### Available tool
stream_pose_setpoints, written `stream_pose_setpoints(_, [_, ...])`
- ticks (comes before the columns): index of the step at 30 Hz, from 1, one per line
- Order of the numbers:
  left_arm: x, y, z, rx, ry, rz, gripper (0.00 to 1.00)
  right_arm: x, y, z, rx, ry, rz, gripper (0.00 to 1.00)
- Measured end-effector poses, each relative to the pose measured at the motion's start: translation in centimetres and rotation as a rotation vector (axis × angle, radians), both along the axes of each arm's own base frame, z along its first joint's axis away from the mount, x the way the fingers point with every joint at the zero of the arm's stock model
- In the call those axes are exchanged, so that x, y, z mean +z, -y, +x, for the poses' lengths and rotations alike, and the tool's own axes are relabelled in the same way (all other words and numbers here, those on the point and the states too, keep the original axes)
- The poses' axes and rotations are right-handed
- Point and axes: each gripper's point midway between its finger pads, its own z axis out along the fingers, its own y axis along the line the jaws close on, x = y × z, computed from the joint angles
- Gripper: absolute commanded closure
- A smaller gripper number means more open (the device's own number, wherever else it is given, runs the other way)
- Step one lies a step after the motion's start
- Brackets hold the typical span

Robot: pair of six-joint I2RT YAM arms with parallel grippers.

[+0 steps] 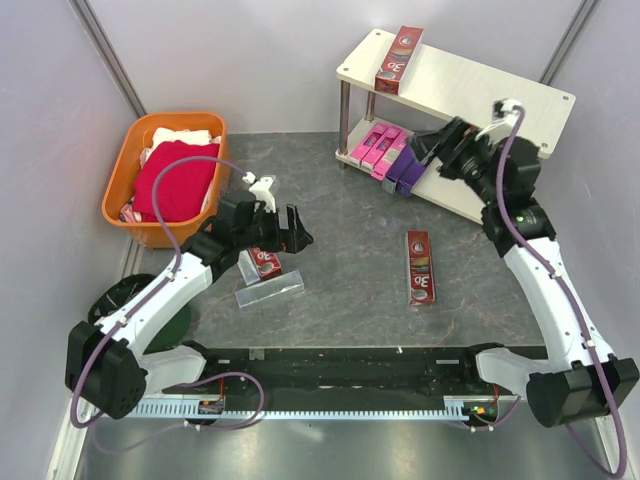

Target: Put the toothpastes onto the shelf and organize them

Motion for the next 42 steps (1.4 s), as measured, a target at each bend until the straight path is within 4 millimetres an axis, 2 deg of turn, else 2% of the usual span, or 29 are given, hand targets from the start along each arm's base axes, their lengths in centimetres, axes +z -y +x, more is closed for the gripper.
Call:
stream_pose_setpoints(4, [-0.8,0.4,0.3,-0.006,-0.024,0.000,0.00,-5.1,-2.9,-1.7,0.055,-0.100,-0.086,0.02])
stream_pose_setpoints(8, [-1.3,0.8,0.4,-0.018,-0.041,-0.008,0.00,-12.4,-4.6,-4.0,0.083,-0.241,-0.183,0.02])
stream_pose_setpoints(10, [-1.5,1.0,0.5,-0.022,-0.047,-0.012,0.00,-16.2,-4.4,-5.0,0.074,-0.317,-0.232,0.02])
stream_pose_setpoints(13, [-1.7,1.2,0.6,-0.028,-0.052,-0.018,0.00,-21.2,-2.9,-6.2,0.025,-0.426,-0.298,0.02])
stream_pose_setpoints(16, [-1.9,1.4,0.5,-0.035,-0.061,-0.023,0.00,-24.4,-1.4,-7.0,-0.028,-0.493,-0.350,0.02])
stream_pose_setpoints(25, [-1.8,1.7,0.8,-0.040,-0.054,-0.031,0.00,-29.4,1.4,-6.9,-0.144,-0.616,-0.482,0.02])
stream_pose_setpoints(36, [-2.1,1.7,0.8,-0.040,-0.060,-0.028,0.00,-32.4,2.4,-7.0,-0.176,-0.695,-0.556,0.02])
stream_pose_setpoints(42, [-2.1,1.7,0.8,-0.041,-0.062,-0.028,0.00,-33.2,3.0,-7.6,-0.188,-0.718,-0.578,0.04])
